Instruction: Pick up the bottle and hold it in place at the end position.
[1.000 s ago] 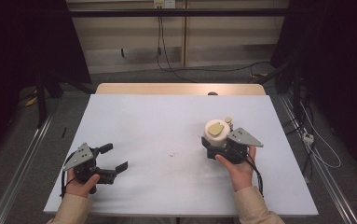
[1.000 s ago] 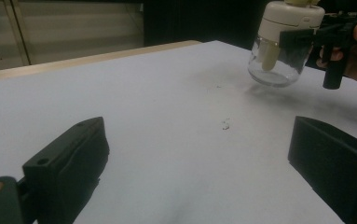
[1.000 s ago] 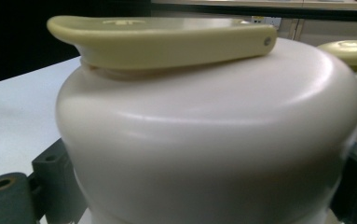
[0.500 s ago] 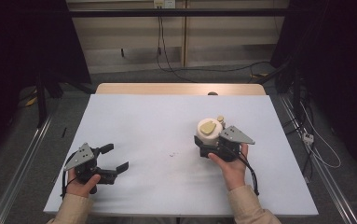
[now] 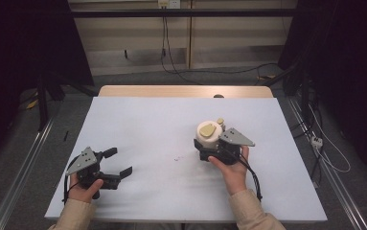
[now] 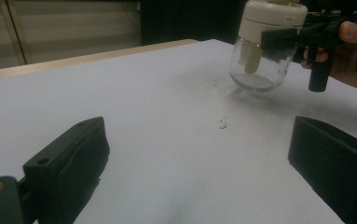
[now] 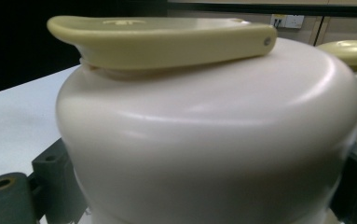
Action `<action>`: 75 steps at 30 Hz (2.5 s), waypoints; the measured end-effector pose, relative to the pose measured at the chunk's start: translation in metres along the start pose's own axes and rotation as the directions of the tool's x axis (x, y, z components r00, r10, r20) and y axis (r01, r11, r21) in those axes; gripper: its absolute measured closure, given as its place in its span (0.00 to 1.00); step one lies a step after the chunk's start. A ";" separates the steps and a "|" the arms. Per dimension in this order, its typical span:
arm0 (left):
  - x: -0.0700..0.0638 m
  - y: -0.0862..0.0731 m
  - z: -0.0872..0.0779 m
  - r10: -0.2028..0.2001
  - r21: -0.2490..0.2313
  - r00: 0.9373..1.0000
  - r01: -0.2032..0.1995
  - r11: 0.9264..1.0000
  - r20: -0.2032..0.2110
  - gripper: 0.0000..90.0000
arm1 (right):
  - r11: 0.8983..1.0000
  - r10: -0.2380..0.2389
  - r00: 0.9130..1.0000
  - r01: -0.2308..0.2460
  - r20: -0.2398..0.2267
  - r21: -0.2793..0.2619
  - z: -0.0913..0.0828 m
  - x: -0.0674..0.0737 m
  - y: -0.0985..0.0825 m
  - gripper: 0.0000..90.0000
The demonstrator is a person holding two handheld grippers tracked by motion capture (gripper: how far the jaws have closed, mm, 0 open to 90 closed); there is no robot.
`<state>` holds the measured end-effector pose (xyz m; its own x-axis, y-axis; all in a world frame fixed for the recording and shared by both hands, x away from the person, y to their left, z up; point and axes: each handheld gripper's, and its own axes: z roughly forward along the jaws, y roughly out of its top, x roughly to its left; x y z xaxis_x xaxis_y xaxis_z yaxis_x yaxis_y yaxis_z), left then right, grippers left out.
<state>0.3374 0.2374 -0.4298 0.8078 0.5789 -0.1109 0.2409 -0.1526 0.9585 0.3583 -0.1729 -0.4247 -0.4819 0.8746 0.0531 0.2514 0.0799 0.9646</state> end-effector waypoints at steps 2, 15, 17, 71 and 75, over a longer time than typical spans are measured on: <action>0.000 0.000 0.000 0.000 0.000 1.000 0.000 1.000 0.000 0.05 | 1.000 0.005 1.000 -0.005 0.000 0.002 0.002 0.002 0.000 0.08; 0.000 0.000 0.000 0.000 -0.002 1.000 0.000 1.000 0.001 0.05 | 1.000 0.011 1.000 -0.011 -0.018 0.000 0.015 0.009 0.001 0.08; 0.000 0.000 0.000 -0.001 -0.002 1.000 0.001 1.000 0.001 0.05 | 1.000 0.017 1.000 -0.017 -0.018 -0.002 0.018 0.010 0.001 0.08; 0.002 -0.003 0.001 -0.026 -0.001 1.000 0.026 1.000 0.004 0.05 | 0.999 0.031 0.999 -0.031 -0.029 0.018 0.085 0.021 -0.001 0.08; 0.002 -0.003 0.002 -0.027 0.002 1.000 0.027 1.000 0.008 0.05 | 1.000 0.014 0.999 -0.014 -0.033 0.017 0.087 0.024 0.001 0.08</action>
<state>0.3393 0.2370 -0.4331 0.8056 0.5760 -0.1386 0.2632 -0.1385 0.9547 0.4200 -0.1098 -0.4451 -0.5060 0.8592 0.0756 0.2720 0.0758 0.9593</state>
